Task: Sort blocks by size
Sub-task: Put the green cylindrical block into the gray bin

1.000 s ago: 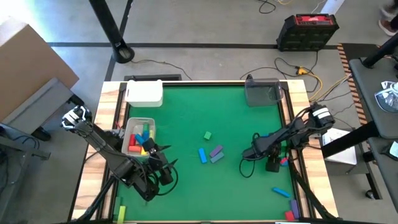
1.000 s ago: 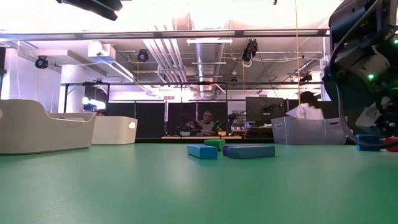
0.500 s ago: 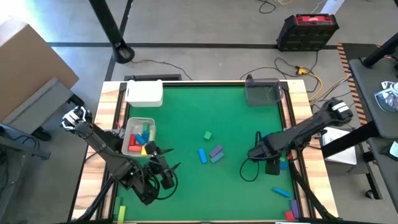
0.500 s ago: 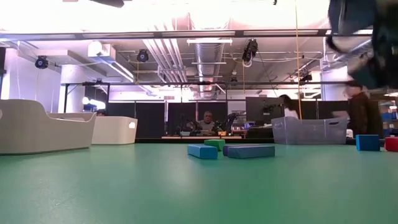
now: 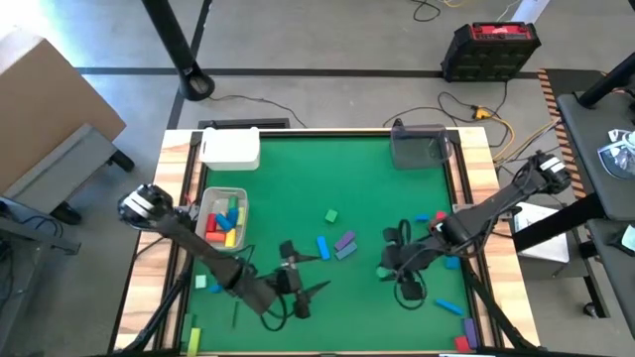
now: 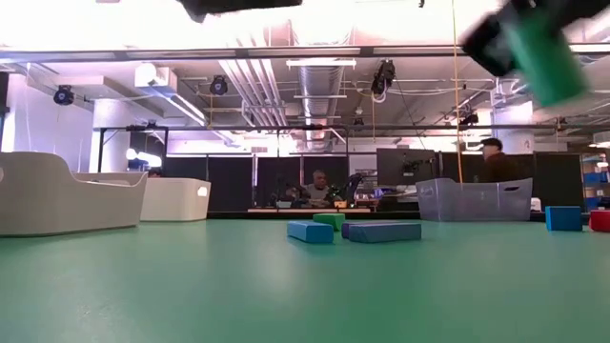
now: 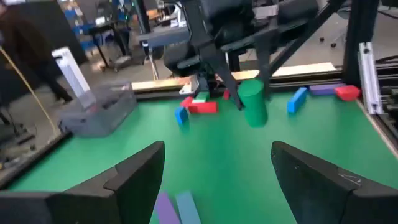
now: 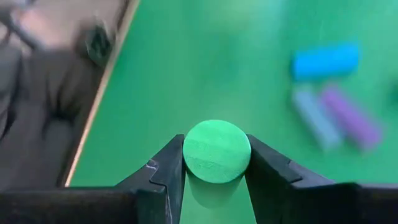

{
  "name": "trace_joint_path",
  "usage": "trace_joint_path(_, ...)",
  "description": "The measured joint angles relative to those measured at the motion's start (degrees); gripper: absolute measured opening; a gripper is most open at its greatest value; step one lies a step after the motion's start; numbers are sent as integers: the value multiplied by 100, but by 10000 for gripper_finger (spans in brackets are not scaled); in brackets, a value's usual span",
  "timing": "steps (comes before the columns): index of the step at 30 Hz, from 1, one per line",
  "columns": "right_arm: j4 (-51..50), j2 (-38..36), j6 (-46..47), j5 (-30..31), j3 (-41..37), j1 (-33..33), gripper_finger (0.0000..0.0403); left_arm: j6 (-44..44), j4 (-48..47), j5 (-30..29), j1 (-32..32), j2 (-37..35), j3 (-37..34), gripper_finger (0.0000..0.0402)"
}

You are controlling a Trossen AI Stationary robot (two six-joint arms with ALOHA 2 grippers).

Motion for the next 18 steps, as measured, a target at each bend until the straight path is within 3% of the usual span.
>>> trace_joint_path(4, 1036, -2, -508, 664, -14, 135, 124, 309, 603, 616, 382, 366, -3, 297)
trace_joint_path(8, 1408, -9, -695, 1010, -22, 174, 124, 468, 776, 1064, 584, 652, 123, 308)
trace_joint_path(14, 1397, -9, -913, 1632, -42, 172, 124, 559, 812, 1341, 744, 1128, 661, 310)
trace_joint_path(18, 1543, -9, -1121, 1767, -44, 172, 124, 348, 669, 1092, 862, 1397, 1145, 309)
